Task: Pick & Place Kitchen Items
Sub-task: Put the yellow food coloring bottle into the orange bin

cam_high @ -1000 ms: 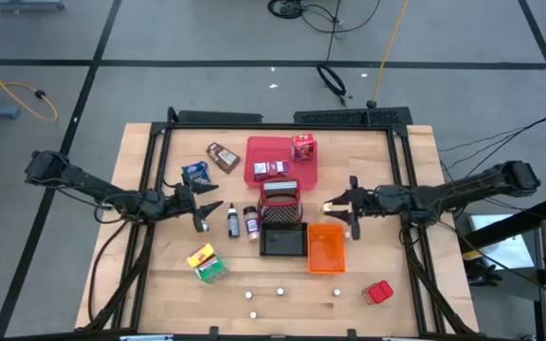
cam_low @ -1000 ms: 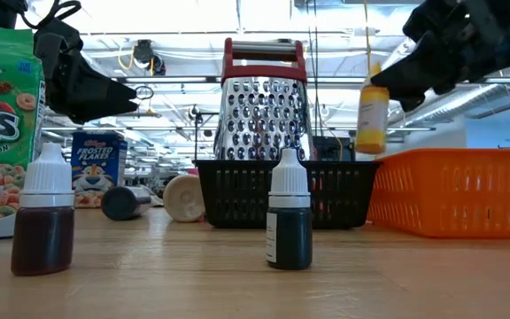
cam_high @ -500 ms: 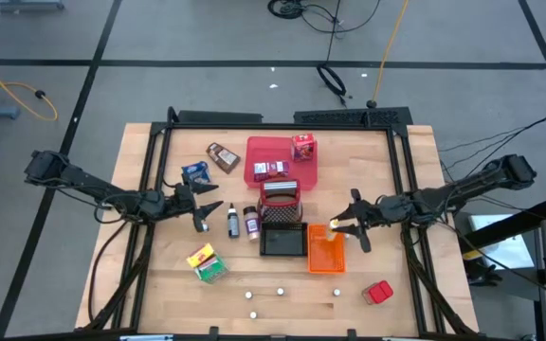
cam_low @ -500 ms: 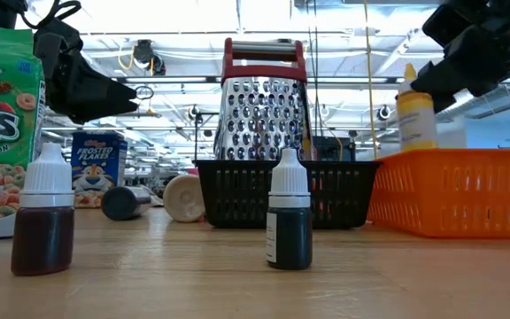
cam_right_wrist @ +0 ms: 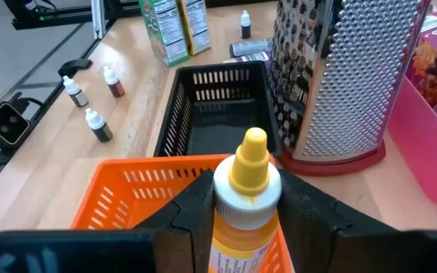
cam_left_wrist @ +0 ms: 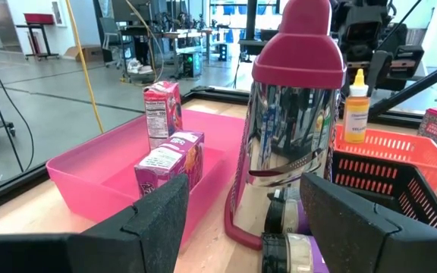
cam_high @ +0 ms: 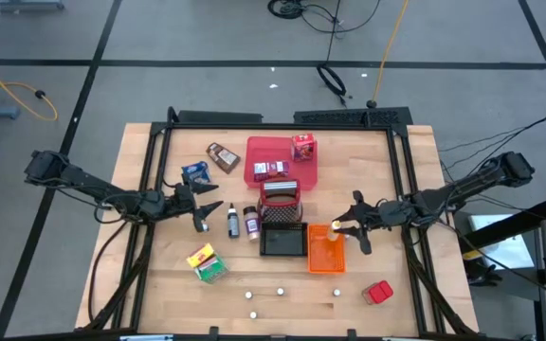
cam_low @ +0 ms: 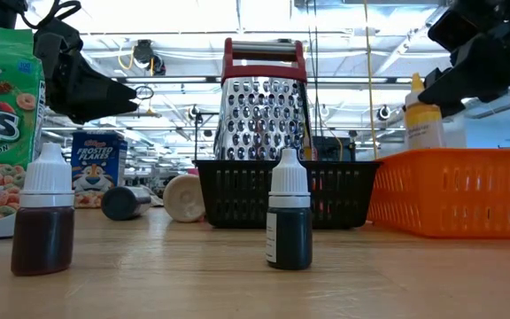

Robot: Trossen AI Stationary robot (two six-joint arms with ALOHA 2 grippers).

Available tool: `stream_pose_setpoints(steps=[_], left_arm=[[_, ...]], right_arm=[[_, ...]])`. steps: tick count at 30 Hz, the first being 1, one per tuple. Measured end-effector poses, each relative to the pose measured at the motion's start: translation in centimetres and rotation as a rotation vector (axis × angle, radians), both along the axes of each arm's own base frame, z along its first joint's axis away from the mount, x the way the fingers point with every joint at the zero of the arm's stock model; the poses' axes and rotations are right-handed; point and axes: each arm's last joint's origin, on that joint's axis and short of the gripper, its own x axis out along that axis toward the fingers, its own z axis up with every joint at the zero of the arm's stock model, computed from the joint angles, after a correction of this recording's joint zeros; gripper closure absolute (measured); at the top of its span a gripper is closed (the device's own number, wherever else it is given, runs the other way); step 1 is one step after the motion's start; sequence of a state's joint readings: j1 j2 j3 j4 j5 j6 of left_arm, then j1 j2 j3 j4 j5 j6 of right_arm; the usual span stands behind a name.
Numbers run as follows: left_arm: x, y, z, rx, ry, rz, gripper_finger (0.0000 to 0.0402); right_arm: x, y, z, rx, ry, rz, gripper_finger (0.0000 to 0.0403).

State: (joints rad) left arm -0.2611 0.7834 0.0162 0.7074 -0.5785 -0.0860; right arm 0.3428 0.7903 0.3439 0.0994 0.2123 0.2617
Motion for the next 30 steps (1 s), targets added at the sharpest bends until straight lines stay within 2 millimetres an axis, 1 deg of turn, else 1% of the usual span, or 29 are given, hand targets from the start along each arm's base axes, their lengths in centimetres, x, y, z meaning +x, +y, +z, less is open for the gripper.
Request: stream_pose_setpoints(steps=[3, 6, 8, 11, 15, 23, 30], left_arm=[[0.0, 0.0, 0.0, 0.0, 0.0, 0.0, 0.0146], [0.0, 0.0, 0.0, 0.0, 0.0, 0.0, 0.0146], [0.0, 0.0, 0.0, 0.0, 0.0, 0.0, 0.0146], [0.0, 0.0, 0.0, 0.0, 0.0, 0.0, 0.0146], [0.0, 0.0, 0.0, 0.0, 0.0, 0.0, 0.0146], [0.0, 0.0, 0.0, 0.0, 0.0, 0.0, 0.0147], [0.0, 0.0, 0.0, 0.0, 0.0, 0.0, 0.0146]], right_arm=[[-0.1, 0.0, -0.4, -0.005, 0.011, -0.002, 0.0283], [-0.3, -0.2, -1.2, -0.003, 0.019, -0.028, 0.0283], [-0.5, -0.2, -1.7, 0.006, -0.008, -0.032, 0.0283], [-0.5, -0.3, -1.9, 0.014, -0.085, -0.019, 0.0279], [-0.8, -0.4, -2.7, 0.004, -0.089, -0.014, 0.0273], [-0.9, -0.4, -2.8, 0.004, -0.088, -0.012, 0.0272], [-0.8, -0.4, -2.8, -0.033, -0.093, 0.001, 0.0253]])
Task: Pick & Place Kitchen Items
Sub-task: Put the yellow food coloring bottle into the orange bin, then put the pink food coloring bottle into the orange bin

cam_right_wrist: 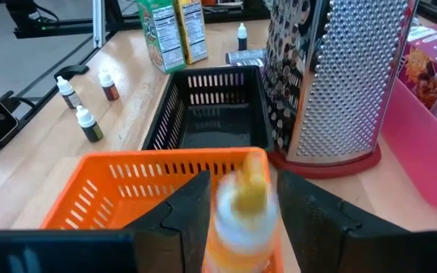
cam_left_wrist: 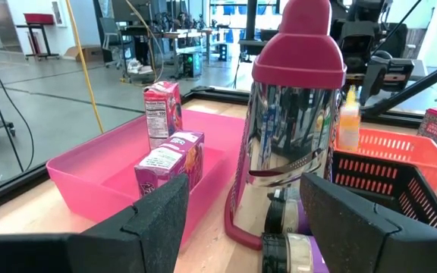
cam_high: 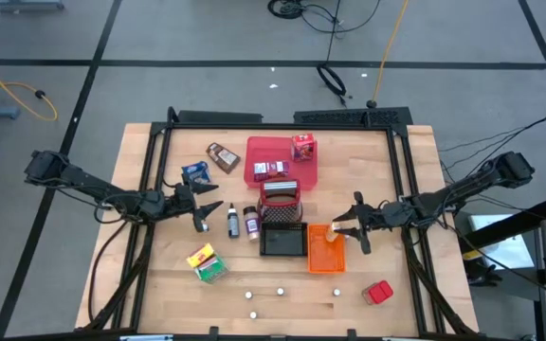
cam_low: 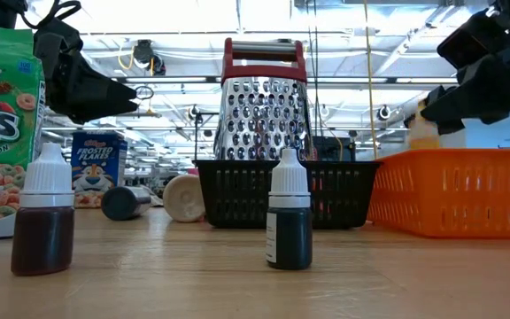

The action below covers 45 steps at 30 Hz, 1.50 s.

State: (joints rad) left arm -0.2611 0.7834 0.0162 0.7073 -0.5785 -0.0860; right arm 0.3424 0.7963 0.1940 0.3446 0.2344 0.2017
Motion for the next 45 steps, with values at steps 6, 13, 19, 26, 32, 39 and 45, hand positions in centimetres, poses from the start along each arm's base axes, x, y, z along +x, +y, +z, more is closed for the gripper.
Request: stream_pose_setpoints(steps=[6, 13, 19, 26, 32, 39, 45], left_arm=[[0.0, 0.0, 0.0, 0.002, 0.001, 0.0, 0.0146], [0.0, 0.0, 0.0, 0.001, 0.0, 0.0, 0.0146], [0.0, 0.0, 0.0, 0.001, 0.0, 0.0, 0.0146], [0.0, 0.0, 0.0, 0.0, 0.0, 0.0, 0.0146], [0.0, 0.0, 0.0, 0.0, 0.0, 0.0, 0.0146], [0.0, 0.0, 0.0, 0.0, 0.0, 0.0, 0.0146], [0.0, 0.0, 0.0, 0.0, 0.0, 0.0, 0.0146]], right_arm=[[0.0, 0.0, 0.1, -0.003, -0.008, 0.002, 0.0229], [0.0, 0.0, 0.1, -0.028, -0.013, 0.011, 0.0225], [0.1, 0.0, 0.5, -0.055, -0.061, 0.026, 0.023], [-0.1, 0.2, 0.8, -0.029, -0.074, 0.104, 0.023], [-0.8, 0.0, 1.0, -0.026, -0.06, 0.129, 0.0242], [-2.0, -0.4, 1.0, 0.011, -0.015, 0.114, 0.0257], [-2.8, -0.7, 0.6, -0.003, 0.048, 0.112, 0.0267]])
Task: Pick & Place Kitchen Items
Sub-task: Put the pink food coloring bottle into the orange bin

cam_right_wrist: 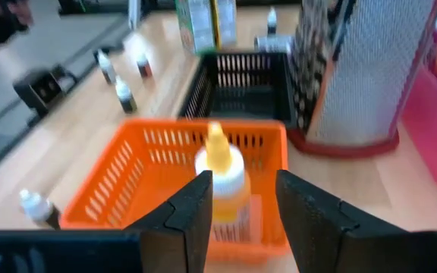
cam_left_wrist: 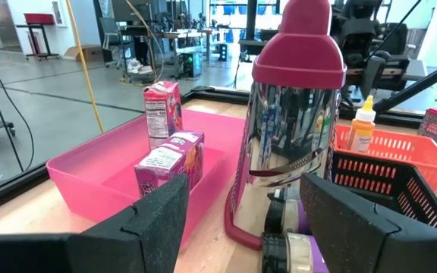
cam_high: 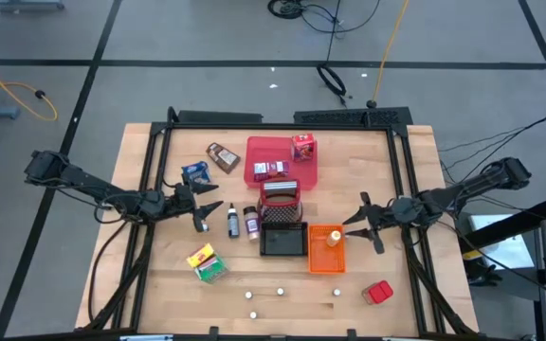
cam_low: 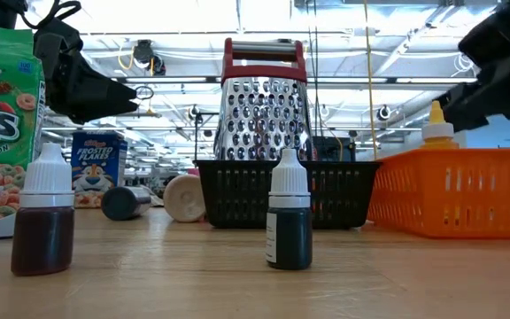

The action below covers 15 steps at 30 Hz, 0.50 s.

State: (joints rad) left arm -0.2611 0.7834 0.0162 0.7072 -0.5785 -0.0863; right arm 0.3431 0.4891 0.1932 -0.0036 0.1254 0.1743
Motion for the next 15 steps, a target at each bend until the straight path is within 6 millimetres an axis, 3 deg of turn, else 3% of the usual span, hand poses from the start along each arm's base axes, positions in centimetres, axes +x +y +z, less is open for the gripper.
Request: stream_pose_setpoints(steps=[15], left_arm=[[0.0, 0.0, 0.0, 0.0, 0.0, 0.0, 0.0147]], right_arm=[[-1.0, -0.4, -1.2, 0.077, 0.165, -0.061, 0.0269]])
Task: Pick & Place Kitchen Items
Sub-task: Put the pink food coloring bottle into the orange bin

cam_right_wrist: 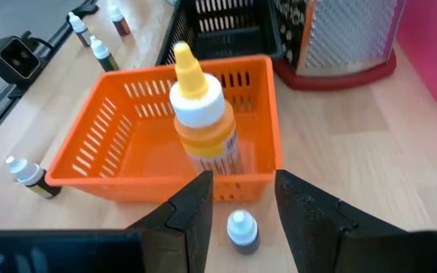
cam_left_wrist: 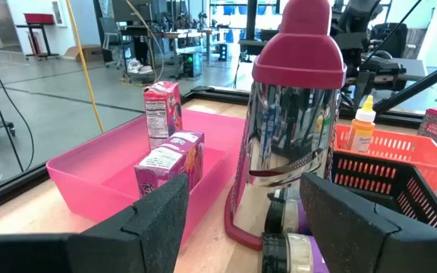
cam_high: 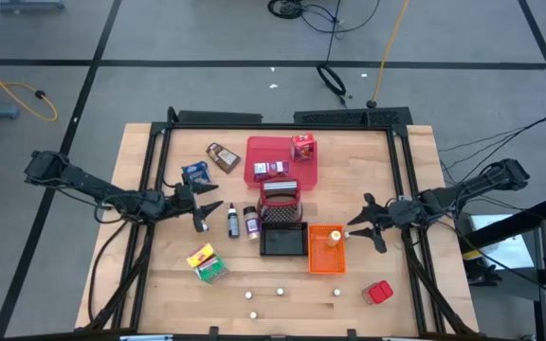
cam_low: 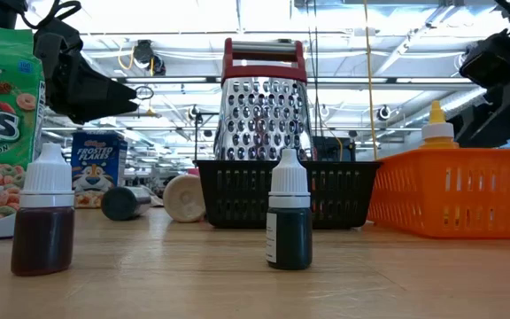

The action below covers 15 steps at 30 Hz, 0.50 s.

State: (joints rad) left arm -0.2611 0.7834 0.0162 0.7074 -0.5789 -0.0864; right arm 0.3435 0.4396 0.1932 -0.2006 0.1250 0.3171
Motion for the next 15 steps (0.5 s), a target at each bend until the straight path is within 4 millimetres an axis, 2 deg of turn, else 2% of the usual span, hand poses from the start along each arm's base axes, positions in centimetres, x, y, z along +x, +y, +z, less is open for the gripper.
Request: stream_pose_setpoints(steps=[15], left_arm=[[0.0, 0.0, 0.0, 0.0, 0.0, 0.0, 0.0146]], right_arm=[[0.1, 0.1, -1.2, 0.047, 0.148, -0.027, 0.0269]])
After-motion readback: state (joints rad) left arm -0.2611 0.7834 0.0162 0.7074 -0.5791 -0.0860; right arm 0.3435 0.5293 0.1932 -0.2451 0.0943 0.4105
